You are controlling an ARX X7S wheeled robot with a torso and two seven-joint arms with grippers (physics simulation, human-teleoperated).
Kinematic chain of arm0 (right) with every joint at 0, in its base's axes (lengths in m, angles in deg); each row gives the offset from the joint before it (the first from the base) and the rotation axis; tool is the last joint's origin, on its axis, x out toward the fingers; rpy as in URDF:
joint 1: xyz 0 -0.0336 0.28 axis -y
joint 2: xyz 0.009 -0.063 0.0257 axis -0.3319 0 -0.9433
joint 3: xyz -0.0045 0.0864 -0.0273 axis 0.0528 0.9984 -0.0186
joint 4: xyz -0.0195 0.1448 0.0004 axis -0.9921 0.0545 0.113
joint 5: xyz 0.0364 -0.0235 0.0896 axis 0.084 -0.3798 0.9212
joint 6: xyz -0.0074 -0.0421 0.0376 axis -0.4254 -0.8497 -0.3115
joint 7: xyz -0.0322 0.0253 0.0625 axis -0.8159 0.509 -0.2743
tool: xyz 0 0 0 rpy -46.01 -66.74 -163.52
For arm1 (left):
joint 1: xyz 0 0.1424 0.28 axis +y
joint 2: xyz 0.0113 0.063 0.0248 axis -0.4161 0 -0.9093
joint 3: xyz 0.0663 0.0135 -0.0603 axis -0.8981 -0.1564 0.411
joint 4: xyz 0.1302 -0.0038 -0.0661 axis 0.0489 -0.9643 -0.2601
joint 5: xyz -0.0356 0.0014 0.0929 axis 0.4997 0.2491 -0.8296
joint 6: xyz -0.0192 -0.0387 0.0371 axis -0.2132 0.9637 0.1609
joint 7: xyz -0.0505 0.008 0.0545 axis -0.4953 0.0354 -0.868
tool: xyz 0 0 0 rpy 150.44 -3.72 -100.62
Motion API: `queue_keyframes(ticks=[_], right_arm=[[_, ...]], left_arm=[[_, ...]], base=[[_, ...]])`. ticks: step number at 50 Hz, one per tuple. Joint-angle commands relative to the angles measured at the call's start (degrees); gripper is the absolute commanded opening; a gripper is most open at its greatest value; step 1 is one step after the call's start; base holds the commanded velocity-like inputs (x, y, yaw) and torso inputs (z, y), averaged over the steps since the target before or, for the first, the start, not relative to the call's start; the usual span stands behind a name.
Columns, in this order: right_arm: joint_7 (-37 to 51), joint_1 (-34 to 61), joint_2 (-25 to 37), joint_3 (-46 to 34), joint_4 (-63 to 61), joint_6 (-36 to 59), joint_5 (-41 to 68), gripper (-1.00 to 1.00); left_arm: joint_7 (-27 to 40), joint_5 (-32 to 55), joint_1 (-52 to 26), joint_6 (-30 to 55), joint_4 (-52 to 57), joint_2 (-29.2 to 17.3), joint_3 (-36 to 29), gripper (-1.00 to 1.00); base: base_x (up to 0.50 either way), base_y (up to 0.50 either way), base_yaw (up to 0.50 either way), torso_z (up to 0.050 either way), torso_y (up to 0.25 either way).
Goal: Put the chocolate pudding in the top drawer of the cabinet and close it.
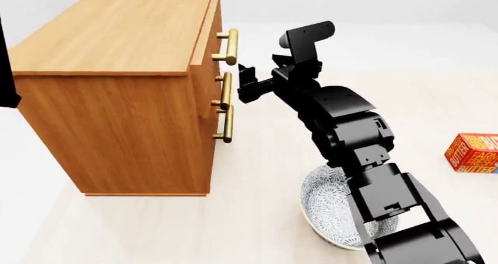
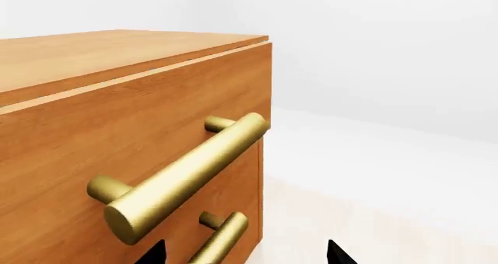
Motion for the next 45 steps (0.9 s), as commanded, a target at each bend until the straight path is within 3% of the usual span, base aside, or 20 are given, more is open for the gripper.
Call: queue_keyframes(ticks=[1,15,29,45], right_arm=[[-1.4,1.69,-2.6,-1.24,2.6,-1.54,1.92,1.0],[-0.3,4.83,-3.94,-11.23,9.75,-7.24,10.96,1.0],[1.18,6.21,-3.38,-18.68,9.37,-9.02,18.39,1.0],[10.52,0.48,8.0,-16.94,-8.72,-3.92,21.91,1.0]], left_arm=[[0.49,0.84,0.33,-0.44,0.31,-0.79,0.65,1.0],[0.89,1.61,1.94,-0.3,0.6,-1.9,2.76,1.0],[1.56,2.97,1.78,-0.94,0.81,-3.34,3.27,1.0],[-0.07,0.64,0.76,-0.32,0.0,-1.83,1.23,1.0]], base=[[0.0,0.0,0.0,0.0,0.0],[0.0,0.0,0.0,0.0,0.0],[0.0,0.0,0.01,0.0,0.0],[0.0,0.0,0.0,0.0,0.0]])
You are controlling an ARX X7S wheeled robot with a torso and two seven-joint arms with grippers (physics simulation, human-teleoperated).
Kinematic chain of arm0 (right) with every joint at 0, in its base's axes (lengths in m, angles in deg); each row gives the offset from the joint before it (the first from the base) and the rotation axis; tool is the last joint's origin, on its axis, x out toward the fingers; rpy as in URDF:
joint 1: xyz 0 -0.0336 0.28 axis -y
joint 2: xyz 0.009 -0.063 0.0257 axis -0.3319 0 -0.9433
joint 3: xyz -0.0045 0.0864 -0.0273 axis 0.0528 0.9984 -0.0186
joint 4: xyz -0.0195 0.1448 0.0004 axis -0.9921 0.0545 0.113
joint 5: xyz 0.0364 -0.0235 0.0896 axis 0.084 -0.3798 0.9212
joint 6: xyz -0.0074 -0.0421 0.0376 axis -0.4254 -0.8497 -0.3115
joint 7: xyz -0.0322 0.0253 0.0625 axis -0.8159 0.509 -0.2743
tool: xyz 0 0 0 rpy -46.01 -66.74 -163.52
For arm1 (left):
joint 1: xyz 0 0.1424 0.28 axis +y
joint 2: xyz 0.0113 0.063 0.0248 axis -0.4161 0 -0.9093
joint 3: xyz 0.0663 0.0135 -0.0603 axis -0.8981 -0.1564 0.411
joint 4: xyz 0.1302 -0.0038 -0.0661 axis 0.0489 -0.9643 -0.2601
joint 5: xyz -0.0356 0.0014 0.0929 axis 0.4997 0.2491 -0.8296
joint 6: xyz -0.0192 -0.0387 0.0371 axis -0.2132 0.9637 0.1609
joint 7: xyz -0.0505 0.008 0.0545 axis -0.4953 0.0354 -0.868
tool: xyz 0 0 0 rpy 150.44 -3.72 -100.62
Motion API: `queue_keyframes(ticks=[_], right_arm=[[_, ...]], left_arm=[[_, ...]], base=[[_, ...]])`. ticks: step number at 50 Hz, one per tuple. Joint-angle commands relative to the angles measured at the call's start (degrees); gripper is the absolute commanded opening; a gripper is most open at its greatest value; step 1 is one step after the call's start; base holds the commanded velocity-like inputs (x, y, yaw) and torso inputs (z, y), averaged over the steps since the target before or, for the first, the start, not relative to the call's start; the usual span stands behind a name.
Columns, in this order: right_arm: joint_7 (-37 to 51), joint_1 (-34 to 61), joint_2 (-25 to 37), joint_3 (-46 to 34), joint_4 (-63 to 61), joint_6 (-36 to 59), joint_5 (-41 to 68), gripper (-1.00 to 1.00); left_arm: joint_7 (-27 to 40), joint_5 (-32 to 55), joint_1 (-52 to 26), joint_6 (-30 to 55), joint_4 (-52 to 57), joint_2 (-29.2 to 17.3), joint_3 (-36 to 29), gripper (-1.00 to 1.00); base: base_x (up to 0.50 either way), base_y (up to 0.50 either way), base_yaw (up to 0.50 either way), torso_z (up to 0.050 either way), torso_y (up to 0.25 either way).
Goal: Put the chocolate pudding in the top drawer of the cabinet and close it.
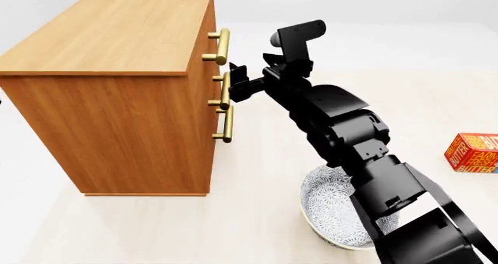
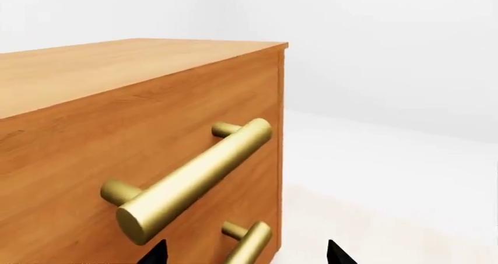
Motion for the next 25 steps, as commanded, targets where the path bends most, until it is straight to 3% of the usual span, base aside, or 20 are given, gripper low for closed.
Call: queue_keyframes(ticks=[1,25], right_arm=[[5.7,-3.36,6.72,0.34,-12.51,3.13,4.27,1.0],[29.39,-16.06,32.12,9.78,-55.91,13.89,17.98,1.0]], left_arm=[[-1.06,-1.46,-0.33,0.45,-0.47,1.02,-1.02,1.0],[-2.03,-2.84,0.04,0.48,-0.32,2.5,-1.12,1.0]], base=[[0.0,0.0,0.0,0.0,0.0],[0.0,0.0,0.0,0.0,0.0]])
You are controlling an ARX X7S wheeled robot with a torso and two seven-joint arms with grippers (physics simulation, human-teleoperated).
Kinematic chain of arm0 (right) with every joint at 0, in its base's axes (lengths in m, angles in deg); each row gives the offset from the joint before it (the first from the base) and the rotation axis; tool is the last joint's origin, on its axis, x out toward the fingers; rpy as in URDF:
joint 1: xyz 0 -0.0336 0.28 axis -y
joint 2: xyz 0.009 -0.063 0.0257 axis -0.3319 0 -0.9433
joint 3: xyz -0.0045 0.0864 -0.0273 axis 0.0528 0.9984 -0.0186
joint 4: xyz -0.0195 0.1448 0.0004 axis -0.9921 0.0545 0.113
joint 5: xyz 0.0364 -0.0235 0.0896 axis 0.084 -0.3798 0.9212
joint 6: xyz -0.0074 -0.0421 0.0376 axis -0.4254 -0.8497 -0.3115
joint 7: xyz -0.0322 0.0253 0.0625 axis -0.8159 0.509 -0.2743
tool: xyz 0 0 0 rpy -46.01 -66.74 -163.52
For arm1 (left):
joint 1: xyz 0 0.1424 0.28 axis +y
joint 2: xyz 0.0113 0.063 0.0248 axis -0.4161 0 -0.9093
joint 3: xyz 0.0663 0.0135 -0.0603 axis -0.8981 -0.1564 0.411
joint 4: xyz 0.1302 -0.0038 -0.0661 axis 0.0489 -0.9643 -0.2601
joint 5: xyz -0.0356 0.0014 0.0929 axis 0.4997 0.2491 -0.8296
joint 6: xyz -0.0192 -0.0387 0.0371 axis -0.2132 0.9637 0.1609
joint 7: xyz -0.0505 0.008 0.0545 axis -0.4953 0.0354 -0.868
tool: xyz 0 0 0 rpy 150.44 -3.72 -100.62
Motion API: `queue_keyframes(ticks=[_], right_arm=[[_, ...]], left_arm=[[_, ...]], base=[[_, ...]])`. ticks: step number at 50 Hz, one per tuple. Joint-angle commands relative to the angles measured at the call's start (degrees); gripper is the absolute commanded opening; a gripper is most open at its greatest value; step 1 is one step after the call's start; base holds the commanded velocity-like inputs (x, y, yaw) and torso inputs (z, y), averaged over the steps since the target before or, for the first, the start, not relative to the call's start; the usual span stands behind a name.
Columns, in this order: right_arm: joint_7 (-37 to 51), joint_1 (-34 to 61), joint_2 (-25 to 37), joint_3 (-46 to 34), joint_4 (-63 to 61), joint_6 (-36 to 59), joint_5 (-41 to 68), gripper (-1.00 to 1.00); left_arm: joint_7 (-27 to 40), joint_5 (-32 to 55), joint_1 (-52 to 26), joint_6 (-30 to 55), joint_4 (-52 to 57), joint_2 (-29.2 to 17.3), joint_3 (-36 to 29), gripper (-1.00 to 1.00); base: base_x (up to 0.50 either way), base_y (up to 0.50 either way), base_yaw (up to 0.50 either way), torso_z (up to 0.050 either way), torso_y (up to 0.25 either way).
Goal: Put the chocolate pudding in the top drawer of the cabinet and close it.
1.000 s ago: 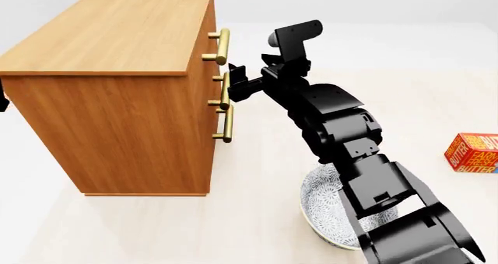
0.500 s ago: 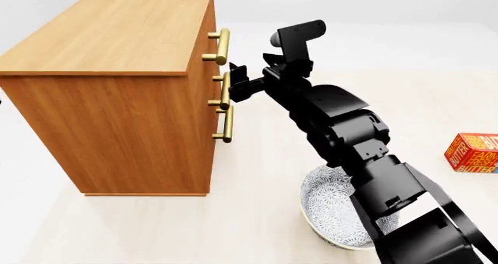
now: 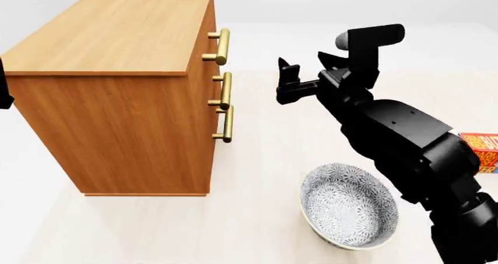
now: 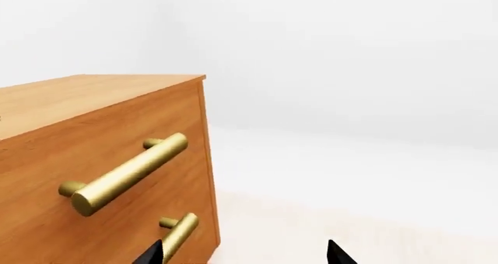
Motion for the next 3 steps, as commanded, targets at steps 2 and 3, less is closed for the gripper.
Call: queue_keyframes(ticks=[2,3], right_arm=[[12.11,-6.01,12.8,5.68,-22.44,4.48,8.46,1.0],[12.91,-6.25,13.63,6.1,-23.83,4.74,9.08,1.0]], left_arm=[[-0.5,-0.97,-0.05,0.01,0.01,0.77,-0.06,1.0],[-0.54,-1.05,-0.03,0.02,0.0,0.8,-0.01,1.0]], base=[[0.0,0.0,0.0,0.0,0.0],[0.0,0.0,0.0,0.0,0.0]])
